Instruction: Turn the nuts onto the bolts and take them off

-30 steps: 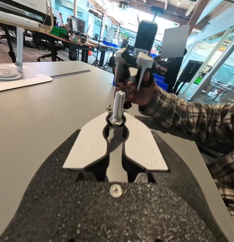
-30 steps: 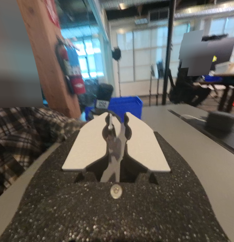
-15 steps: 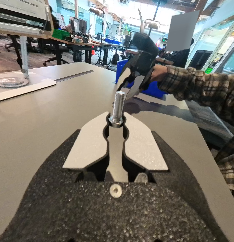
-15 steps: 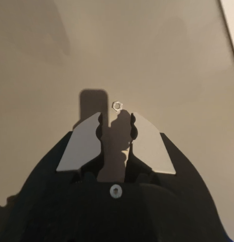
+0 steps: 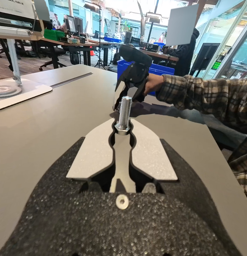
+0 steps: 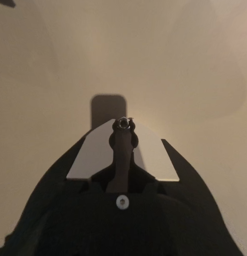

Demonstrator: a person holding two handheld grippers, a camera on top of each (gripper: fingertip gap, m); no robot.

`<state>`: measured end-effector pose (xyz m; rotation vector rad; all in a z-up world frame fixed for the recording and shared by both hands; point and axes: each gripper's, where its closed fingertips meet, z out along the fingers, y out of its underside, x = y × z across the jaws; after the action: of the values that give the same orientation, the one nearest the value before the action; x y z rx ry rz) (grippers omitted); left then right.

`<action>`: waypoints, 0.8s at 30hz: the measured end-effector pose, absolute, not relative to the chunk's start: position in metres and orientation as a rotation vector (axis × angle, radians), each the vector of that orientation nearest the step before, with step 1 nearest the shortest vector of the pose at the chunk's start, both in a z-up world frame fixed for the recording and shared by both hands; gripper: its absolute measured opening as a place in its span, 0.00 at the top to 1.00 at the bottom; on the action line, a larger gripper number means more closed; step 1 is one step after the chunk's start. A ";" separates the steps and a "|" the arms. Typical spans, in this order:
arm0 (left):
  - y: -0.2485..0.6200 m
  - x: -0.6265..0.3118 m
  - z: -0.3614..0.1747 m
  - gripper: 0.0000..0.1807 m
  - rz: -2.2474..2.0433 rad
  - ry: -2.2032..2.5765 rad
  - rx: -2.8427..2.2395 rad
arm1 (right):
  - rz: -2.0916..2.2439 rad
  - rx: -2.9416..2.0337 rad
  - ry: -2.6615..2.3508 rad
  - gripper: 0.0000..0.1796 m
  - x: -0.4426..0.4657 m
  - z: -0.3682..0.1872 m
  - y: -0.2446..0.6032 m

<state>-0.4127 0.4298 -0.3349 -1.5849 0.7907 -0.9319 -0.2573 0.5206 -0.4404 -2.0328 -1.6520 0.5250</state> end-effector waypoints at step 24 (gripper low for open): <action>0.425 -0.395 -0.351 0.92 -0.856 0.908 -1.619 | 0.714 -1.681 -1.724 0.91 -0.353 -0.317 0.430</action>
<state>-0.3950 0.4245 -0.3506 -1.6192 0.9081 -0.8556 -0.3528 0.4299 -0.3167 -1.6808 -1.7243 0.7138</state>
